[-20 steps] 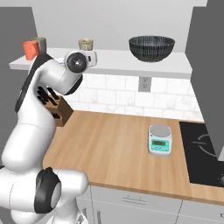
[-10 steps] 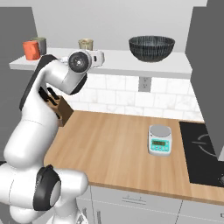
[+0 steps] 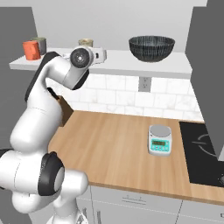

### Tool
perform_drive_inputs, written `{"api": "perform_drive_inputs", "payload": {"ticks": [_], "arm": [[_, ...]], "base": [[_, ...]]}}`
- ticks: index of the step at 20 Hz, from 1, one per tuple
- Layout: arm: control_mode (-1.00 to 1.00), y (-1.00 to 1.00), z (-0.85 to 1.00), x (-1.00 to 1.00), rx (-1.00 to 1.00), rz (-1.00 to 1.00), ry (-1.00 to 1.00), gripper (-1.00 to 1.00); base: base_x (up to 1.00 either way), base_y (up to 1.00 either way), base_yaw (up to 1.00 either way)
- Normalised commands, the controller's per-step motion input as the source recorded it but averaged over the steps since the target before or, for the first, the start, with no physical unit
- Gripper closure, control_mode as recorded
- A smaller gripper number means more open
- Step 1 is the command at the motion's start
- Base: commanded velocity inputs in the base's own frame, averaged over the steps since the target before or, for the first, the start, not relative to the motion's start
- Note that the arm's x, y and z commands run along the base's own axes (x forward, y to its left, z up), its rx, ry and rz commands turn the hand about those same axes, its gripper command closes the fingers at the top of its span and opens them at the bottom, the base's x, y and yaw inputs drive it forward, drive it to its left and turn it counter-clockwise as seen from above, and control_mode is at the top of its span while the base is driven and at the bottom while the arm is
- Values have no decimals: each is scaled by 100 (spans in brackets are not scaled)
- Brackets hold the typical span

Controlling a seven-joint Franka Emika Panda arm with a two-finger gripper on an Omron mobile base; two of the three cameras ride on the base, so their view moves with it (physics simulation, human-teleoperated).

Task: Gather all objects into one cabinet and sort the glasses and bowls to opposite sides.

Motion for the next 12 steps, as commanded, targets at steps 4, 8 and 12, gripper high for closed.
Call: {"api": "perform_drive_inputs", "payload": {"ticks": [4, 8, 12], "arm": [[-100, 0, 1, 27, 2, 0, 0, -100], [-100, 0, 0, 31, 1, 0, 0, -100], [-100, 1, 0, 29, 0, 0, 0, -100]], "base": [[0, 0, 0], [0, 0, 0], [0, 0, 0]]}}
